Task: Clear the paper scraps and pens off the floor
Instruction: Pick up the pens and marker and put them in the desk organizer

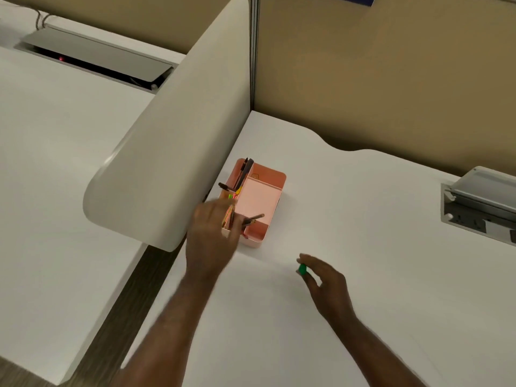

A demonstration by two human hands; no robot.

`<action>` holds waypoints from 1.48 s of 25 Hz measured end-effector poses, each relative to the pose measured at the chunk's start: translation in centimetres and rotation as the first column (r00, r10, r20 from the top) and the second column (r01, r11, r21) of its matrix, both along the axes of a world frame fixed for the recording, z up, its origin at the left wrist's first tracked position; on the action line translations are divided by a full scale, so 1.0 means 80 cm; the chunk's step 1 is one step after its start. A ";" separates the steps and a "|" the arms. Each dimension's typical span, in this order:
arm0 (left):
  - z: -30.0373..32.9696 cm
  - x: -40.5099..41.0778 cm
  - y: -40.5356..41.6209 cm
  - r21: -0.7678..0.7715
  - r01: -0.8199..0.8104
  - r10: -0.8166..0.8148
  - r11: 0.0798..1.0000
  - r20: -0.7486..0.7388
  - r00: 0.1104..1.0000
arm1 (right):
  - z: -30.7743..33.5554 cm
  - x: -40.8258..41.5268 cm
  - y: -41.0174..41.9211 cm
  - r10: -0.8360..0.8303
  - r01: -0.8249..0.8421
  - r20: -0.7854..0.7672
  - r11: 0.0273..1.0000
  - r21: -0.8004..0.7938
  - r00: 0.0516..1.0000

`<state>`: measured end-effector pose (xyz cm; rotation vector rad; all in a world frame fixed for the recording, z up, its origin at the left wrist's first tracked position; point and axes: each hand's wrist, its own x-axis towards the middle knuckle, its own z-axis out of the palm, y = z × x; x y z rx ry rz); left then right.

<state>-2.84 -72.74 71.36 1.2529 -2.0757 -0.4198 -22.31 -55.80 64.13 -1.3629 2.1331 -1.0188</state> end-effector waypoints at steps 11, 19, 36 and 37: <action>-0.171 0.020 0.118 0.536 -0.071 -0.190 0.841 0.416 0.889 | 0.063 0.011 -0.155 -0.027 0.026 -0.006 0.992 -0.123 1.000; -0.187 0.013 0.138 0.578 -0.079 -0.240 0.812 0.454 0.858 | 0.051 -0.008 -0.265 -0.174 0.178 0.128 0.984 -0.019 0.976; -0.105 0.022 0.182 0.480 -0.013 -0.114 0.877 0.235 0.965 | 0.060 -0.004 -0.024 -0.080 0.071 -0.045 0.983 -0.167 0.996; -0.097 0.026 0.198 0.459 0.006 -0.121 0.888 0.222 0.968 | 0.057 -0.001 0.016 -0.068 0.057 -0.063 0.985 -0.161 0.996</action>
